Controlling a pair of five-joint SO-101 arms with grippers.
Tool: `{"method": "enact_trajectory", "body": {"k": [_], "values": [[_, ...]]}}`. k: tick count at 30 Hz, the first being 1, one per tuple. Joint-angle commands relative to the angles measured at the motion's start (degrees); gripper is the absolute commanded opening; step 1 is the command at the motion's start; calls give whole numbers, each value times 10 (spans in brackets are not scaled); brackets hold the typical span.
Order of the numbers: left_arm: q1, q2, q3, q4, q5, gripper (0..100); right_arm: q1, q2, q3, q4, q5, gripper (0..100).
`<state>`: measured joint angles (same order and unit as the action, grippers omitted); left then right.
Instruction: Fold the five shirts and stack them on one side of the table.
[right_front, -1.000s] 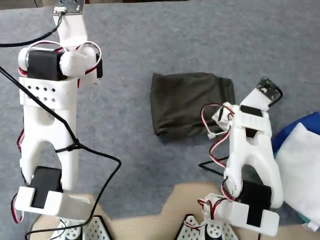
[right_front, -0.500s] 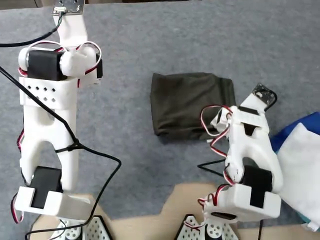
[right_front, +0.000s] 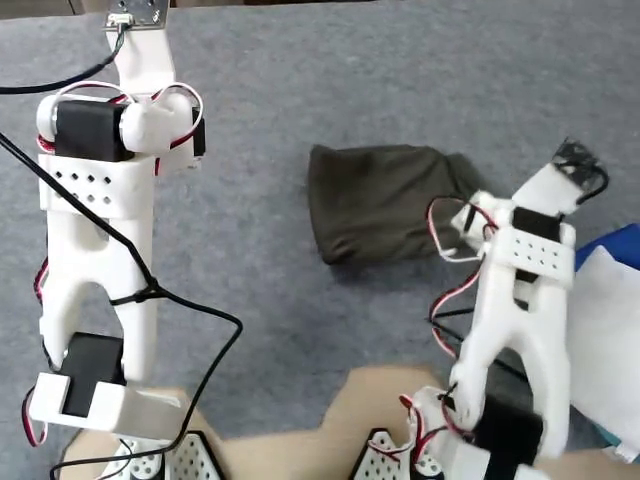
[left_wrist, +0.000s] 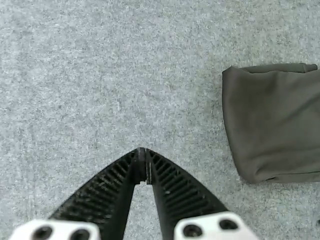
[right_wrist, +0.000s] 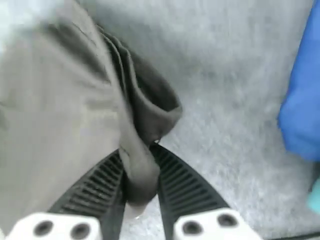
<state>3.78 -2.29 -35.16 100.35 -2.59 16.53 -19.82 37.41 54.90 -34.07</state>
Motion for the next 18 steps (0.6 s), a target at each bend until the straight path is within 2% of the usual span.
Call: {"method": "enact_trajectory", "body": {"k": [1, 9, 12, 16, 18], "values": [[-4, -22, 0, 5, 4, 19, 24, -50, -60, 21, 18, 4], [-4, -22, -4, 5, 4, 19, 149, -51, -166, 41, 113, 4], [-4, -22, -4, 5, 4, 19, 169, -50, -178, 40, 135, 4], [-3, -22, -4, 5, 5, 19, 97, -40, -138, 37, 130, 4], [-4, -22, -2, 5, 5, 19, 48, -30, -136, 25, 97, 4]]}}
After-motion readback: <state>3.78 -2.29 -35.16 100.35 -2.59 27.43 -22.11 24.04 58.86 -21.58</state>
